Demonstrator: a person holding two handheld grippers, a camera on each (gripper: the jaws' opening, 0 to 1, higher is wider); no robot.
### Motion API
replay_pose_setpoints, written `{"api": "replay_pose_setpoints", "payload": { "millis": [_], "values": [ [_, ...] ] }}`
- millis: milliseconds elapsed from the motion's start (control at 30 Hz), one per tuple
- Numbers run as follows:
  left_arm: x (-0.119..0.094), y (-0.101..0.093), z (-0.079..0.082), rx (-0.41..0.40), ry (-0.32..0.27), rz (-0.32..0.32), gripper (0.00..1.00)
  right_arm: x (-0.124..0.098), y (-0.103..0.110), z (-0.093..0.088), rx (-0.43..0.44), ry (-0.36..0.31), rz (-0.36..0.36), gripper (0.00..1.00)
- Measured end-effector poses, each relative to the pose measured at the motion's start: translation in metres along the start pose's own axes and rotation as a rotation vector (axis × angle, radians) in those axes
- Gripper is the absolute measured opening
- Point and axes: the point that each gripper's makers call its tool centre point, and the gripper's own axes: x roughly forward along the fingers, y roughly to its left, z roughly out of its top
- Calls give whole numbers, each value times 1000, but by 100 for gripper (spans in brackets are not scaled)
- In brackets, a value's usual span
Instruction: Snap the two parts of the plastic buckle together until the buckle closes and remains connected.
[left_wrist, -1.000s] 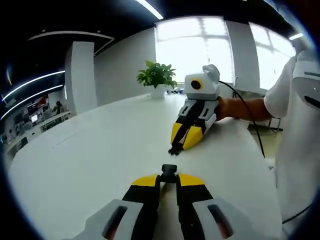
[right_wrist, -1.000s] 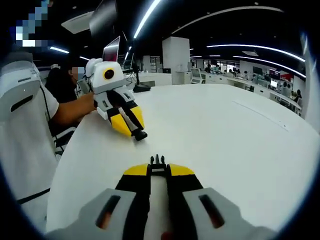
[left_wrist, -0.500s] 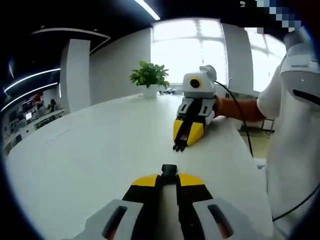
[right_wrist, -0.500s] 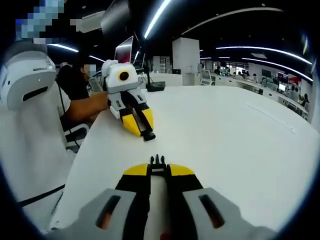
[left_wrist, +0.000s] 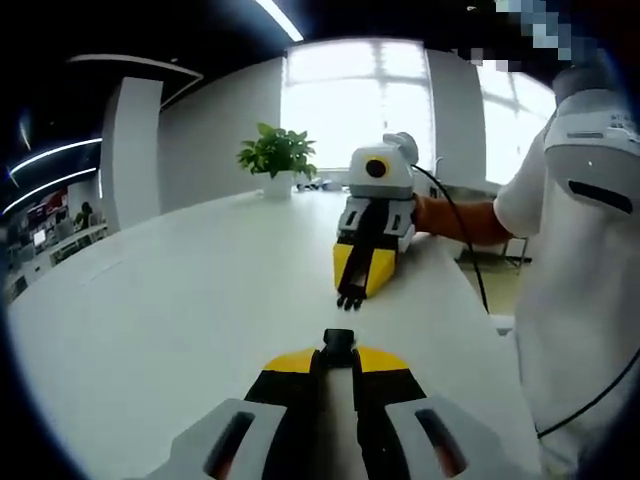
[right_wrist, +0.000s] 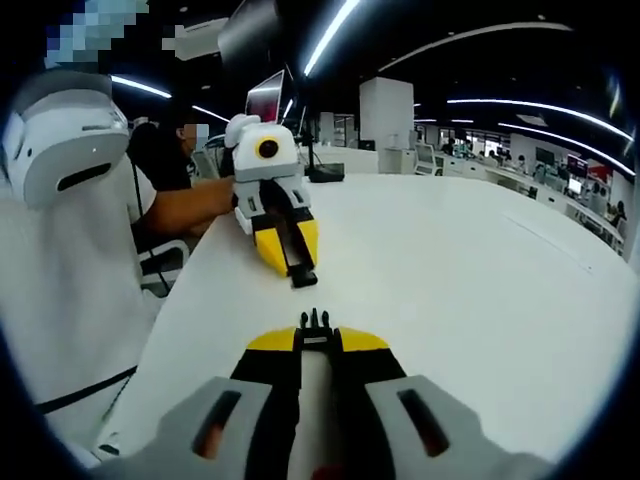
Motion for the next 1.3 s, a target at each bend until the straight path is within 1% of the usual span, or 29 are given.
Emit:
{"api": "replay_pose_setpoints", "payload": {
  "millis": [100,567,867,1300],
  "values": [
    [1,-1,0,-4,0,-19,12,1,-1,1,-8,1,6,13],
    [8,2,3,19,21,-53,12,9,0,5,-45,-7,51,13],
    [10,1,4,25,15,-65,12,9,0,5,-55,-9,65,12],
    [14,3,6,38,22,-78,12,9,0,6,-67,-18,74,12]
  ]
}}
